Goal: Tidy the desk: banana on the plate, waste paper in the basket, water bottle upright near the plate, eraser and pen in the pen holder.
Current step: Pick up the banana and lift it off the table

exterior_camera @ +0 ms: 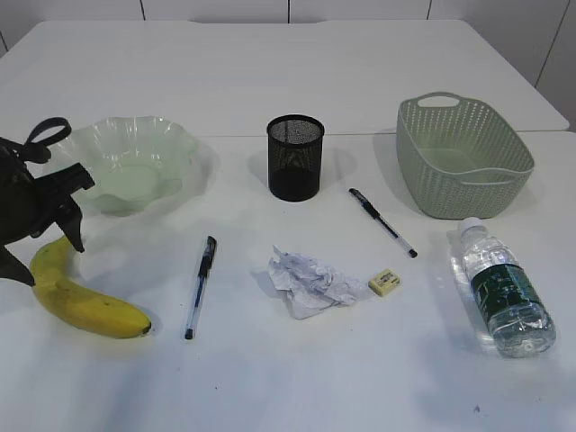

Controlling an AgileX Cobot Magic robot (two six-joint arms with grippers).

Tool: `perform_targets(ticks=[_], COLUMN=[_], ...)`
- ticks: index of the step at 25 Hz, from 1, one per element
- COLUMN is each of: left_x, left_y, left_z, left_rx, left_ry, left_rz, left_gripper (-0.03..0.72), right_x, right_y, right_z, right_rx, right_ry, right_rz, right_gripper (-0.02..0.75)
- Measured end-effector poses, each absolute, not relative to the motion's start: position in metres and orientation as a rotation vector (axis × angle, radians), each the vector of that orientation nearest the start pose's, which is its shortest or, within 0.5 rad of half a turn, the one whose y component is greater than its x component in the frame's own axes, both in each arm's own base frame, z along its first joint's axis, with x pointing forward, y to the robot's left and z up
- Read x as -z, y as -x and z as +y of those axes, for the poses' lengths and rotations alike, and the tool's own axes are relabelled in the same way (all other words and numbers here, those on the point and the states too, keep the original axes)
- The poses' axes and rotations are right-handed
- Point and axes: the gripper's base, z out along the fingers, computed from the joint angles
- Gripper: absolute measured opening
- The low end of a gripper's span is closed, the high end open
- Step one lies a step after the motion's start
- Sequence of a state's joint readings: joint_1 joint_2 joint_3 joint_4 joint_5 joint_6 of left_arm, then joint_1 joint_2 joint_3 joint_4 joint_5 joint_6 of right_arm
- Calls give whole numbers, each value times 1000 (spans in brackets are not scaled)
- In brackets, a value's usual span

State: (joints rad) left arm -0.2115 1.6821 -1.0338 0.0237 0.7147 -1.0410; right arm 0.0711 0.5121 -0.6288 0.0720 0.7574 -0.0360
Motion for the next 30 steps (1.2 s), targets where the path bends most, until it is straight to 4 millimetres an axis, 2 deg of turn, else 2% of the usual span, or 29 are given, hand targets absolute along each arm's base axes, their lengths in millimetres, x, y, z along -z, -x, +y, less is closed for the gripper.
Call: perform_targets(ticks=[4,10,25,30], left_x=[-180,-165,-140,-137], left_y=[-318,-322,-327,-327], left_z=[-68,-71,-72,-73], left_rx=[225,233,195,193], left_ry=[1195,1245,1297,1303], left_rz=[2669,2682,2711,2713], left_gripper=[430,428,428,405], right_x=[-320,-320,-320,-320], right_y=[-91,-91,-91,-91], right_z=[11,11,11,11], right_rx=[-104,-104,-104,-99], right_ry=[87,87,87,89], right_rz=[2122,2121,2118,2118], right_gripper=[580,580,580,580])
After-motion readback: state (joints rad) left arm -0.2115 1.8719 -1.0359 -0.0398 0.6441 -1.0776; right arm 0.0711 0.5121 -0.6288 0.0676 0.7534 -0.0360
